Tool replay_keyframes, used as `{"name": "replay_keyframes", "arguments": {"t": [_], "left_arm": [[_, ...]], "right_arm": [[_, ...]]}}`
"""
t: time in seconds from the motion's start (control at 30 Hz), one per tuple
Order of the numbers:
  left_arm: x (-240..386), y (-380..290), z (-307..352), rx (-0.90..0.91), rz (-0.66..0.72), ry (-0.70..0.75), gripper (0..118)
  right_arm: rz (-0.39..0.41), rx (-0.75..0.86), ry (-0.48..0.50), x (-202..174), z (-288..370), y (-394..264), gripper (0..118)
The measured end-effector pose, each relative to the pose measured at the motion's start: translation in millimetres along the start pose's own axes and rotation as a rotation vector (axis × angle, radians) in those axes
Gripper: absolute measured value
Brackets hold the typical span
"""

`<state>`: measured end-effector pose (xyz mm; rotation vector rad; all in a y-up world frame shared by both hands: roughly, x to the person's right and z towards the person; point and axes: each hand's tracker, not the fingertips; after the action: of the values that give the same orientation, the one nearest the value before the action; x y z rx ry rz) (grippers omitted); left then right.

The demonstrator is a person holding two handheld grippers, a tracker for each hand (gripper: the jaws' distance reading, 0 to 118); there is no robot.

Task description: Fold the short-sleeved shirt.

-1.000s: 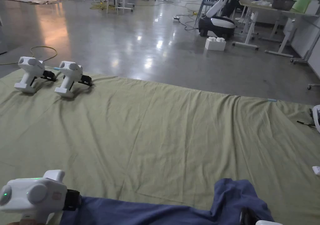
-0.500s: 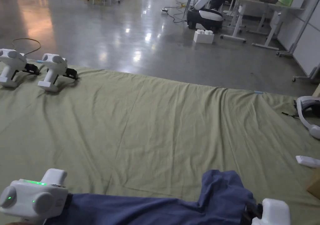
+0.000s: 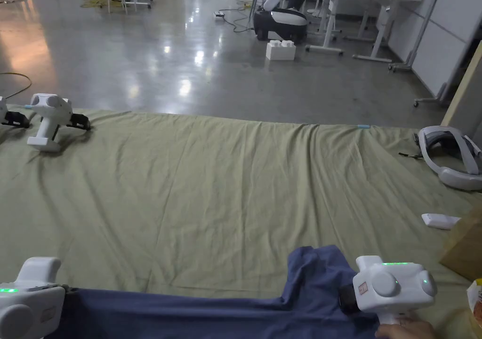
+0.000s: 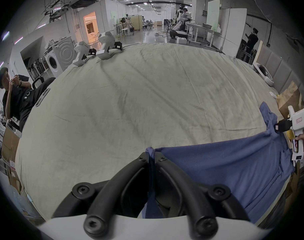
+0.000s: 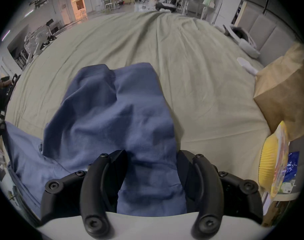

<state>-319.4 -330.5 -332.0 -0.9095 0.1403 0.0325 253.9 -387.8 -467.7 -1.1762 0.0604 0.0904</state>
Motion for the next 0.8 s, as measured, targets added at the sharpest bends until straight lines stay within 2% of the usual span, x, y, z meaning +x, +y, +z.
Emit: {"name": "replay_keyframes", "arguments": {"t": [0.03, 0.1, 0.13, 0.17, 0.27, 0.5, 0.8], "left_arm": [[-0.2, -0.2, 1.6, 0.006, 0.002, 0.003, 8], [0.4, 1.1, 3.1, 0.010, 0.002, 0.006, 8], [1.4, 2.0, 3.6, 0.012, -0.001, 0.006, 8], [2.3, 2.1, 4.7, 0.018, -0.006, 0.006, 8], [1.5, 2.7, 4.3, 0.022, -0.013, 0.011, 8], [-5.2, -0.5, 32.3, 0.072, -0.003, -0.016, 8], [-22.9, -33.3, 102.6, 0.166, 0.036, -0.099, 8]], "right_arm": [[-0.011, 0.027, -0.007, 0.5, 4.8, -0.4, 56], [-0.024, 0.053, 0.010, 1.2, 8.1, -0.5, 5], [-0.031, 0.086, 0.061, 1.9, 8.7, 0.3, 5], [-0.024, 0.088, 0.067, 1.2, 9.4, -0.5, 5], [0.027, 0.109, 0.010, -6.4, 20.2, -8.2, 5], [0.013, 0.262, 0.024, -0.6, 84.3, -28.7, 4], [0.049, 0.369, 0.004, 4.6, 167.4, -90.0, 4]]}}
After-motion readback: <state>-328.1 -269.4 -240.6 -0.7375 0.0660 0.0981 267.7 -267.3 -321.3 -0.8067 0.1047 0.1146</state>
